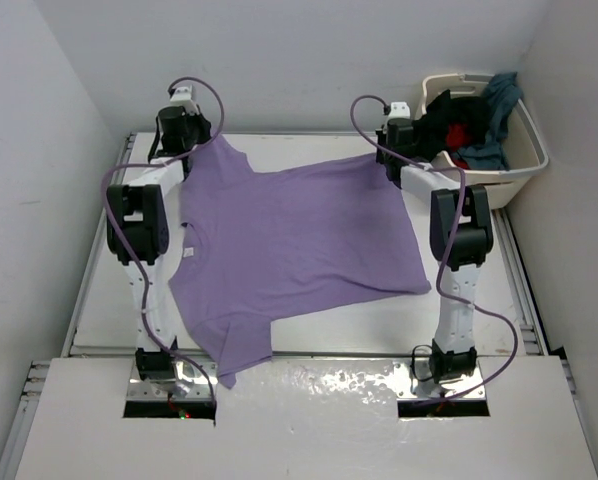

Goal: Fold and stack the t-shirts
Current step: Grap the side of the flattened tshirt furthest away from the robot with both arms, then fold the flattened tshirt in 1/3 of the way

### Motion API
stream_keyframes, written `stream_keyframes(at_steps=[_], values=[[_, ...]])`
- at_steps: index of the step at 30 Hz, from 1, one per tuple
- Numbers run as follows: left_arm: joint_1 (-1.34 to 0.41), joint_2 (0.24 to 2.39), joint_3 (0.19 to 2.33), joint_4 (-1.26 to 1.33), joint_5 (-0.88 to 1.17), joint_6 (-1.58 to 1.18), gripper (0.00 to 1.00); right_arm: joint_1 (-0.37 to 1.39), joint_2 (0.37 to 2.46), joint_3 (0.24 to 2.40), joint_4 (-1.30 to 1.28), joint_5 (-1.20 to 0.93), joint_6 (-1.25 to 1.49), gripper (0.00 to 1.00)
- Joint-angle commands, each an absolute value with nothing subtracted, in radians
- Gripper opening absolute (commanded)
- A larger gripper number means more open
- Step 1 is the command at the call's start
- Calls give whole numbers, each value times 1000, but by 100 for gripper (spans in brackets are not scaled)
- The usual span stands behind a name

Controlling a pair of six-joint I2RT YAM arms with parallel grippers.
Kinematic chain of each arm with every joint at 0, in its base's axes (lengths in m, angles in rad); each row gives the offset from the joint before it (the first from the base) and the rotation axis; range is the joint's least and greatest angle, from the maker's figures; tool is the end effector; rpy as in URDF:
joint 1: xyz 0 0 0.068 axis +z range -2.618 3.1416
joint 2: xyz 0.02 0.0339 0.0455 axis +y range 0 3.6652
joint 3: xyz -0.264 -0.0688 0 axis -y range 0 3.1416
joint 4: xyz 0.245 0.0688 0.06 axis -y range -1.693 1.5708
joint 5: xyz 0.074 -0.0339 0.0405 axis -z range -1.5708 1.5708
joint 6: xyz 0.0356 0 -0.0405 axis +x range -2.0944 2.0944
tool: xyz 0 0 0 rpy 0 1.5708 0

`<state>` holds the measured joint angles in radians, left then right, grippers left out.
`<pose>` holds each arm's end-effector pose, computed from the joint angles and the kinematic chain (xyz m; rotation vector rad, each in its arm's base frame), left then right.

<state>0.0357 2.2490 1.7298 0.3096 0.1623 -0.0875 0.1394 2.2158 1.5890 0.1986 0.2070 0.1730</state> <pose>0.5347 0.0133 0.2269 0.0074 1.7812 -0.1818 0.5074 0.0638 0.1842 0.1659 1.9824 -0.0052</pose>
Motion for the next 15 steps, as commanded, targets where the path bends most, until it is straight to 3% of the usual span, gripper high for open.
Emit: stream_keyframes(at_steps=[1,6,15], values=[[43,2131,1619,376,170,-103,0,124,2232,1666,204,201,187,0],[43,1880,1294,526,117,-155,0,126,2169,1623,187,170,175,0],[35,1515,869,542,124,-340,0,123,1981,1409,178,195,178,0]])
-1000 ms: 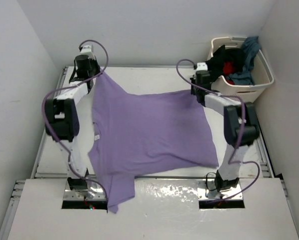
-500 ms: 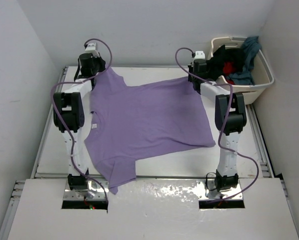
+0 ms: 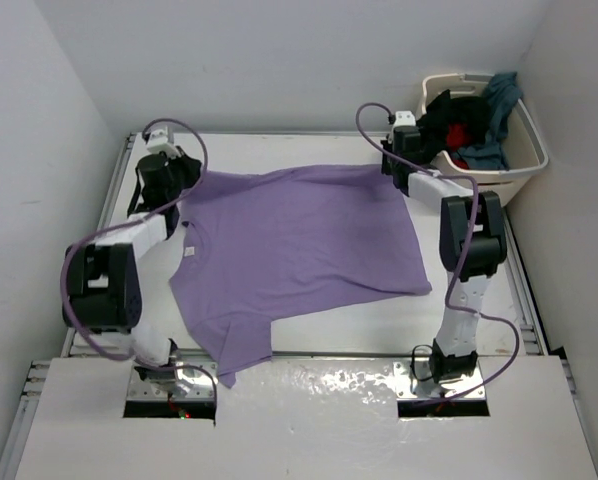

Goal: Fold and stack the t-shirts
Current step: Fold the flattened tshirt in 1/3 of the way

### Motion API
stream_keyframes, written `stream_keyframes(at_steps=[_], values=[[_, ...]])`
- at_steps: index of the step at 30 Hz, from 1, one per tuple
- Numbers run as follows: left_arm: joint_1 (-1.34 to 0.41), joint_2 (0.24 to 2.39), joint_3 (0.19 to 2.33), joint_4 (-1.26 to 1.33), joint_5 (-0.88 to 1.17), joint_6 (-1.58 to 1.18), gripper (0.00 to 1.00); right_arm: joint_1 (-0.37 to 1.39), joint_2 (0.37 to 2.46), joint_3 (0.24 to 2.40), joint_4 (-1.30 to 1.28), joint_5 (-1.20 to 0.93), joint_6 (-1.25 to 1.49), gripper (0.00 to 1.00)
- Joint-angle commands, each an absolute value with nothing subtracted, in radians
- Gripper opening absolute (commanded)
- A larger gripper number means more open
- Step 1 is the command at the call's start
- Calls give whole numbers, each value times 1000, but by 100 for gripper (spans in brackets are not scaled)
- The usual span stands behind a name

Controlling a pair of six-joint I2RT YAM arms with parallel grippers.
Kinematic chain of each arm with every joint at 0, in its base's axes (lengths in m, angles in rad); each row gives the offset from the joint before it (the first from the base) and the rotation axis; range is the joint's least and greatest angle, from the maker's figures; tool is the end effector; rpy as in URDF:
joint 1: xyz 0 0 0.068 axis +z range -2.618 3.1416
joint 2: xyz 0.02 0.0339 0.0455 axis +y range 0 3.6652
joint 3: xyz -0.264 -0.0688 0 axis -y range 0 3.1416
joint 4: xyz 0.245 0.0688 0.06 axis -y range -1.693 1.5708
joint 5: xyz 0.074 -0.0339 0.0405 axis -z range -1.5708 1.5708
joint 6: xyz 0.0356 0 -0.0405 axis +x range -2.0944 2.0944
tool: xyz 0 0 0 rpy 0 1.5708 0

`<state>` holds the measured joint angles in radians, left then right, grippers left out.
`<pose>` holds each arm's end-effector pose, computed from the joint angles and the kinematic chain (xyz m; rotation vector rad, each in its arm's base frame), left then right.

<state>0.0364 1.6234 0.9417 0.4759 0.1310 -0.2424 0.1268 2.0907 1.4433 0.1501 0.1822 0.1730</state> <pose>0.3688 0.0088 0.2470 -0.1533 1.7758 -0.2649 0.4755 0.0541 0.1907 0.1592 2.0530 -0.0030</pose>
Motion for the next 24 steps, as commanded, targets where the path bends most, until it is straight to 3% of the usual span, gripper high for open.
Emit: stream_keyframes(at_steps=[1,14,24], values=[[28,1484,803,537,114,-354,0,123,1968,1395,178,196,187,0],[-71,1019,402,313,-81,-601,0,84,1787,1213,140,230,216,0],[-118,942,344,109,-208,-683,0,72,1730,1111,138,215,192,0]])
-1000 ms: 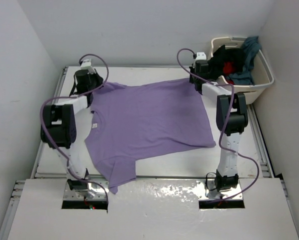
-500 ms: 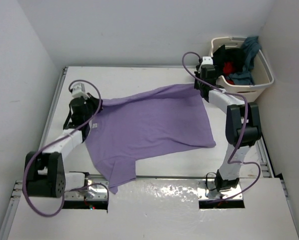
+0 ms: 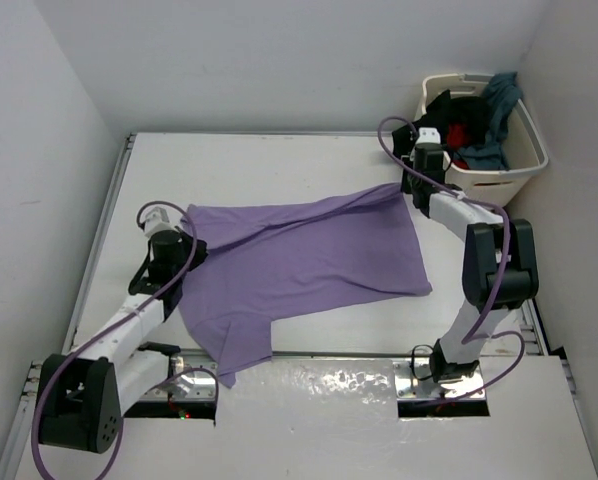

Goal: Fold and stack the t-shirts
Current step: Fold the flattened tshirt in 1/3 of the way

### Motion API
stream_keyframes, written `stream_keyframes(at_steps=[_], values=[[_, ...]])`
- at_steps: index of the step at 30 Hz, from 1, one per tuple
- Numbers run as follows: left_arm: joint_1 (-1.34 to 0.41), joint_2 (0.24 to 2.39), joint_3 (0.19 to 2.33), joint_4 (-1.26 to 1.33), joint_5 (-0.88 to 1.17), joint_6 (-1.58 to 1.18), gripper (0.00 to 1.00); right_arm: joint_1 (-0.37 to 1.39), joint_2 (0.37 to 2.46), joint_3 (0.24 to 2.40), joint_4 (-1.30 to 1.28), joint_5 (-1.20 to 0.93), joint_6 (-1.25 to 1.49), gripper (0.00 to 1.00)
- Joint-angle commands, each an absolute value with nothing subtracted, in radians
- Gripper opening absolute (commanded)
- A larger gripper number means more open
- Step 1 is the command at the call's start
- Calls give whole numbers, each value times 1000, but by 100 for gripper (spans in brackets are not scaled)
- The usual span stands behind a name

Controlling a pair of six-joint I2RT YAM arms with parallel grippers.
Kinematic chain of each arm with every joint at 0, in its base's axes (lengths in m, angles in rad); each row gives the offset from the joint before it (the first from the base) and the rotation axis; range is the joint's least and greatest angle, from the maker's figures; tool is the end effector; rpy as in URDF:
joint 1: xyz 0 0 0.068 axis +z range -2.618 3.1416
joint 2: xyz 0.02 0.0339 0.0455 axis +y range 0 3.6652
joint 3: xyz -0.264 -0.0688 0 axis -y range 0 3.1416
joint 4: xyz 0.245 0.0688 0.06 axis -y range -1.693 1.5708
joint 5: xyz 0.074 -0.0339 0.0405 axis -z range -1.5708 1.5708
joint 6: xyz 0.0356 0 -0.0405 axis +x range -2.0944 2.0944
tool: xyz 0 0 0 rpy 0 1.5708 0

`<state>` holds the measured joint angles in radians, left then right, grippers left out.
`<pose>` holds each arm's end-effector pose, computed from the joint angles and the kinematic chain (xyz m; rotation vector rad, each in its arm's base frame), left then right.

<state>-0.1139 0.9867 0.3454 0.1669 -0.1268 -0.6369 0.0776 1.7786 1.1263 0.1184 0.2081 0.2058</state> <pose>0.2031 -0.0187 0.1853 -0.6087 1.9660 -0.3390 0.3986 0.0236 0.2154 0.2580 2.0764 -0.0476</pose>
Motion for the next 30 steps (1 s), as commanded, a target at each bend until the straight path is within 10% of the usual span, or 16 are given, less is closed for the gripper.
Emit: stream_keyframes(at_steps=[1,12,30], values=[[-118,911,344,88,-221,-687,0,72,1729,1106,135,213,192,0],[-120,844,308,-63,-176,-738,0,72,1707,946,226,126,239,0],[-25,1641,1251,181,-431,-439,0,69,2186,1823,41,164,175,0]])
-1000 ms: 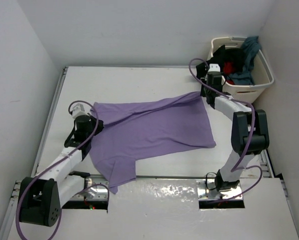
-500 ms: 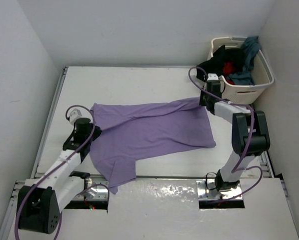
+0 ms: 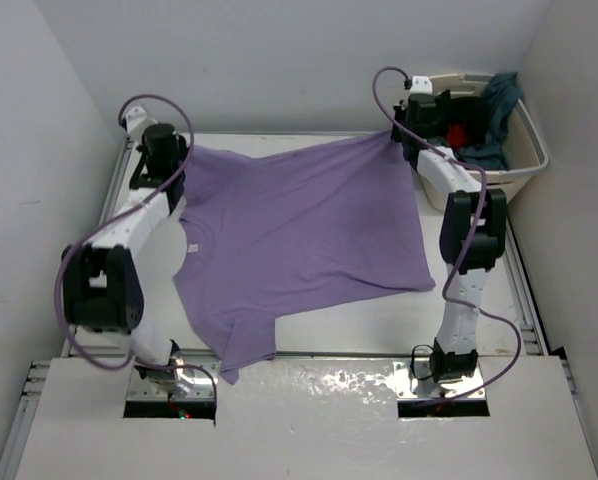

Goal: Fold and stack the t-shirts
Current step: Fold the flattened tshirt in 1/3 of the way

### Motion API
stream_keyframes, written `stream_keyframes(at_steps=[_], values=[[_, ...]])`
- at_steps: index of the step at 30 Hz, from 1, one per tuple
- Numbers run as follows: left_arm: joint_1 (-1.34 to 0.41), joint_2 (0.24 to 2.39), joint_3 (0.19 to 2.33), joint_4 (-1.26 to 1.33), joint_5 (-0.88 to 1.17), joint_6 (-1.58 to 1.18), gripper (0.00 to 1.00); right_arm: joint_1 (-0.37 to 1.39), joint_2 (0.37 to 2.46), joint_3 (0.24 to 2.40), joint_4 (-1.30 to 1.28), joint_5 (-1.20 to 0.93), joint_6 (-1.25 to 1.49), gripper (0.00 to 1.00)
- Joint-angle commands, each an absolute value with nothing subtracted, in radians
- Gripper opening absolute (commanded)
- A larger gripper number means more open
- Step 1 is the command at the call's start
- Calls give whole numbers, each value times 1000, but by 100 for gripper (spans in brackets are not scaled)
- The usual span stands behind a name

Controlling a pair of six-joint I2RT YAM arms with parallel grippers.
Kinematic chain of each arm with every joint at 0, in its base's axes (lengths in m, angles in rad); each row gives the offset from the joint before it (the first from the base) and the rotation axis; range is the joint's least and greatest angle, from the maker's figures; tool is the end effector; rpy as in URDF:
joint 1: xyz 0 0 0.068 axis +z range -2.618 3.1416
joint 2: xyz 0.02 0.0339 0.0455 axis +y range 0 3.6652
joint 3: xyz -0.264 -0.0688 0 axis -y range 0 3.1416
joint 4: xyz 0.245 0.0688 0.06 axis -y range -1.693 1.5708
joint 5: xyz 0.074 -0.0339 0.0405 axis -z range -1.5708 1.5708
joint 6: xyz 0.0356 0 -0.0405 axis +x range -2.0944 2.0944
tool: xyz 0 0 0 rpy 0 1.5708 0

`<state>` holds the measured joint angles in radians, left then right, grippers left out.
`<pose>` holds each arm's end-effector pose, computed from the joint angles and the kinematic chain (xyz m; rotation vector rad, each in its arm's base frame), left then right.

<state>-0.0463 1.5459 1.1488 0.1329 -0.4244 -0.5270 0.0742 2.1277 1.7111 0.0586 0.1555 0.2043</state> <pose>0.3656 -0.0023 0.3102 -0.7116 1.6655 -0.0174 0.5091 0.0323 0.2551 0.2285 1.9108 0.0367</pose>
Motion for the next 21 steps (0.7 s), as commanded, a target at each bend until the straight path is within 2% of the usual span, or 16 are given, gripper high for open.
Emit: stream_keyframes(at_steps=[1,4,8,13,21], values=[[-18,1672,1323,178,-431,-413,0,69,2206,1844,44,160,175,0],[-2,1769,1431,146,-401,-393,0,67,2263,1897,46,135,169,0],[-2,1784,1431,164,-313,-383,0,67,2258,1870,64,129,158,0],[-2,1683,1281,178,-262,-411,0,66,2155,1723,106,136,156,0],[-2,1367,912,156,-230,-523,0,66,1959,1422,166,146,147,0]])
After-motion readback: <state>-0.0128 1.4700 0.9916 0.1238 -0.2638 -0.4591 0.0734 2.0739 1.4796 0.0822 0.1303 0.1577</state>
